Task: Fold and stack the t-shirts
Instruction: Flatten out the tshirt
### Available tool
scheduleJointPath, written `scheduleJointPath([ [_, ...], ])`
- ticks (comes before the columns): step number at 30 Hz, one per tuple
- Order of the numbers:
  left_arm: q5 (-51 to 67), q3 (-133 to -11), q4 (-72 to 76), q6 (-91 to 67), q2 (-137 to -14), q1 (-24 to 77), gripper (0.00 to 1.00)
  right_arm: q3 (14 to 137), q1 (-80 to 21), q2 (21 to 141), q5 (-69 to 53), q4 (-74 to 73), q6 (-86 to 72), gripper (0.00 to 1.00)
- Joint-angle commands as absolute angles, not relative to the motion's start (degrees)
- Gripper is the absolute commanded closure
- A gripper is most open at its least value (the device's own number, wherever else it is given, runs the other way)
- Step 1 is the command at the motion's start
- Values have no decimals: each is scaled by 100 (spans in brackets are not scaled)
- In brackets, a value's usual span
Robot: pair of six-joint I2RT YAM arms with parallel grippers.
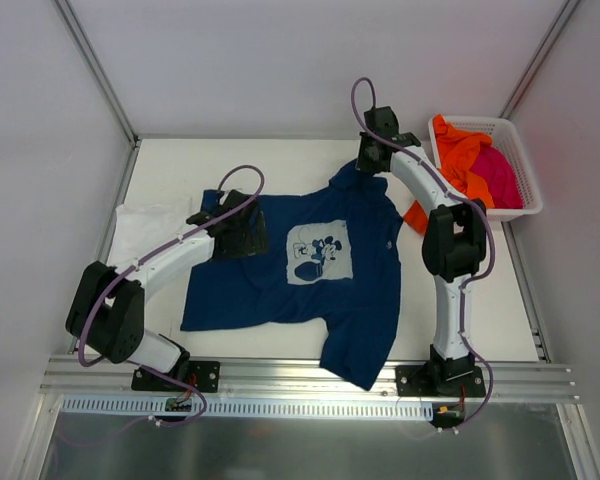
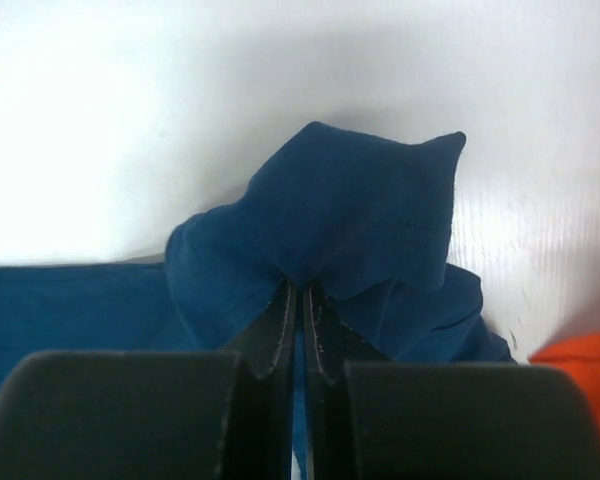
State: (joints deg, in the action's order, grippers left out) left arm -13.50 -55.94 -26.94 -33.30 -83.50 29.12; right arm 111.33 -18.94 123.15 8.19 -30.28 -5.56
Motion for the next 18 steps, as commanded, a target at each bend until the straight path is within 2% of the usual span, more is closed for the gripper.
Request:
scheduleJointPath([
  [1,-1160,-5441,-2593,-3410,-8490,2839,1,11847,-1820,12708,774,-3357,-659,99],
  [8,-1046,-5072,-2382,-3542,-8657,2839,1,12287,-1767,13095,659,-3559,-659,95],
  [11,-993,-4949,-2347,-3594,-8675,2839,1,12340,-1732,13148,799,-3709,-572,91],
  [18,-993,-4790,-2294,-3630,-8640,2848,1,12340,-1652,13122,1318,-3674,-378,89],
])
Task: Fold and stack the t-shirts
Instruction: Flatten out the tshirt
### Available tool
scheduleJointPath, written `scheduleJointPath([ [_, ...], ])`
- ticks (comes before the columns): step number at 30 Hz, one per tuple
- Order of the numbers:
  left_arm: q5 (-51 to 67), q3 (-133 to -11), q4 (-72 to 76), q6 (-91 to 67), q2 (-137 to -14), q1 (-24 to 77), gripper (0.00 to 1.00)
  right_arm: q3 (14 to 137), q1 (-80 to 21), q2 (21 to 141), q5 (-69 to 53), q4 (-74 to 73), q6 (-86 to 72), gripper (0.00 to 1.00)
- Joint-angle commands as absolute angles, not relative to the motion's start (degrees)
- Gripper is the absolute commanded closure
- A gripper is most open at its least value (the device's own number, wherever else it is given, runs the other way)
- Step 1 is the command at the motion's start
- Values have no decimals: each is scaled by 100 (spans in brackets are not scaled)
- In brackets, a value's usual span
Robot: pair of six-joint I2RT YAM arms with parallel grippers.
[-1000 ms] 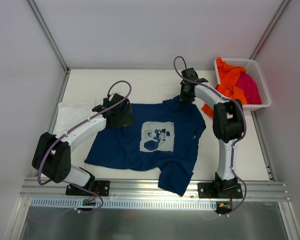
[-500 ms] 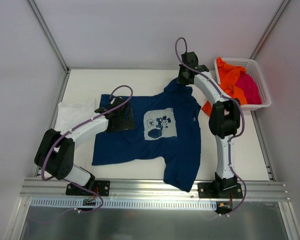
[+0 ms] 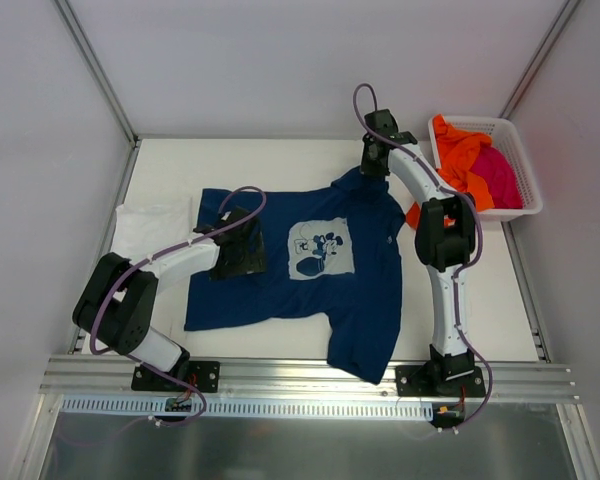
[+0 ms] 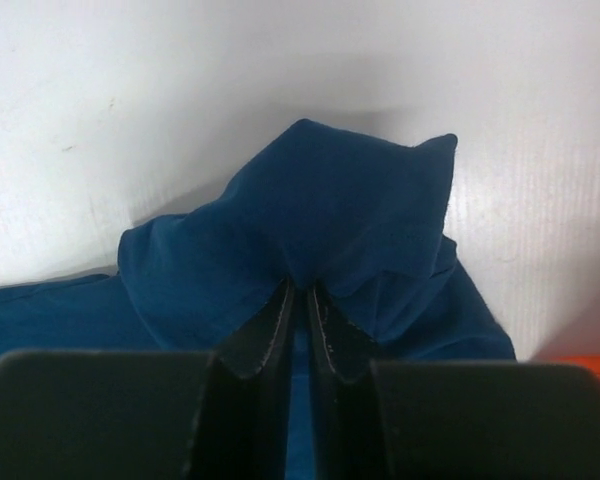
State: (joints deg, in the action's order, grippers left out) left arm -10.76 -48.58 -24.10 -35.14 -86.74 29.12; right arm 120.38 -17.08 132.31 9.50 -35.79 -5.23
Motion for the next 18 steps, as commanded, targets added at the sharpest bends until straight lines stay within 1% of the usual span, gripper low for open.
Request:
scheduleJointPath([
  [1,-984,-4764,-2294,-3639,-8631,2848,1,12383,-1609,13131,1284,-3683,-369,88],
  [5,-1046,-4641,-2285,-3665,-8631,2839,1,12454,-1573,13061,1301,-3639,-308,87],
  [10,-1011,-4527,-2259,-3718,-8613,2848,1,13007,-1450,13148,1257,-3726,-229,80],
  [12,-1011,-4456,-2250,-3744,-8587,2848,1,13191,-1398,13244,1213,-3797,-237,79],
  [18,-1028,-4307,-2233,-3814,-8561,2848,1,13517,-1213,13412,1099,-3797,-404,81],
])
